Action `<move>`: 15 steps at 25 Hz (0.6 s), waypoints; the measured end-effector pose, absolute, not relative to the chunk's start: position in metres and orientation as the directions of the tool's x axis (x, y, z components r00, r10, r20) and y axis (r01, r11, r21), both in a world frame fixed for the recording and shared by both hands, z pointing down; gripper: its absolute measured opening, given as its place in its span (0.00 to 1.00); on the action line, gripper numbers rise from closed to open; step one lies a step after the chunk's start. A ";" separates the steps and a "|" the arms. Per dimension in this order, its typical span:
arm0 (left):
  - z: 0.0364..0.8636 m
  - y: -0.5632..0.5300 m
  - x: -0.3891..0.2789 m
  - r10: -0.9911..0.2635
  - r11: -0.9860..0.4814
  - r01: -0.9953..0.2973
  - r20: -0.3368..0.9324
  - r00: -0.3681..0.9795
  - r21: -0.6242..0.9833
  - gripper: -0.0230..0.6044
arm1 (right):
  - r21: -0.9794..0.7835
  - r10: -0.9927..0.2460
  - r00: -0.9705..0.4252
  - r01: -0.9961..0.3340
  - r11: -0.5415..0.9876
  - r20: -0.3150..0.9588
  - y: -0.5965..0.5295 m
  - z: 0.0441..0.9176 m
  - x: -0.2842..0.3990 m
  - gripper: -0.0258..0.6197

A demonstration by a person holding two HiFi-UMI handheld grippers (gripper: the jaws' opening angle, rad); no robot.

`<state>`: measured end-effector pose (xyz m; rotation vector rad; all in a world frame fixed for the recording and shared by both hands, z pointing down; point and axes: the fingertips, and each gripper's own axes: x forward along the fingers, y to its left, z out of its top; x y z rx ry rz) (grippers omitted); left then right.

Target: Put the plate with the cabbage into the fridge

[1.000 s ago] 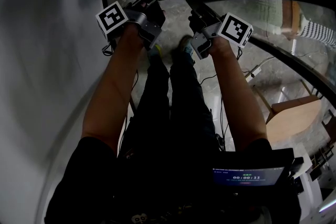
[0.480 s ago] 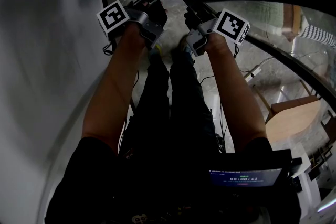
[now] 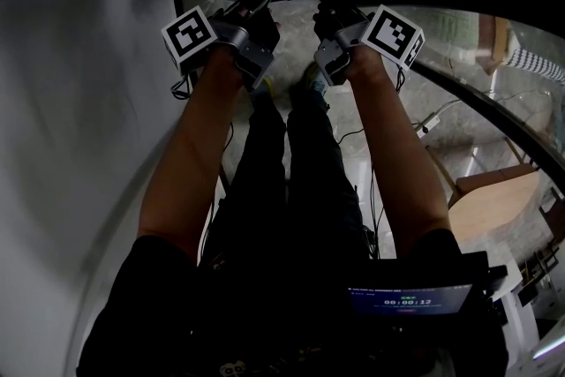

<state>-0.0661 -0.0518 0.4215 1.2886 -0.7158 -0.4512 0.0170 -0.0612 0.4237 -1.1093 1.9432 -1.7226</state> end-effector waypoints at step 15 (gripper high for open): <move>0.431 -0.045 -0.067 -0.660 0.260 -0.072 0.231 0.714 0.963 0.06 | -0.932 -0.721 -0.612 -0.334 -0.139 0.326 -0.078 0.430 0.020 0.10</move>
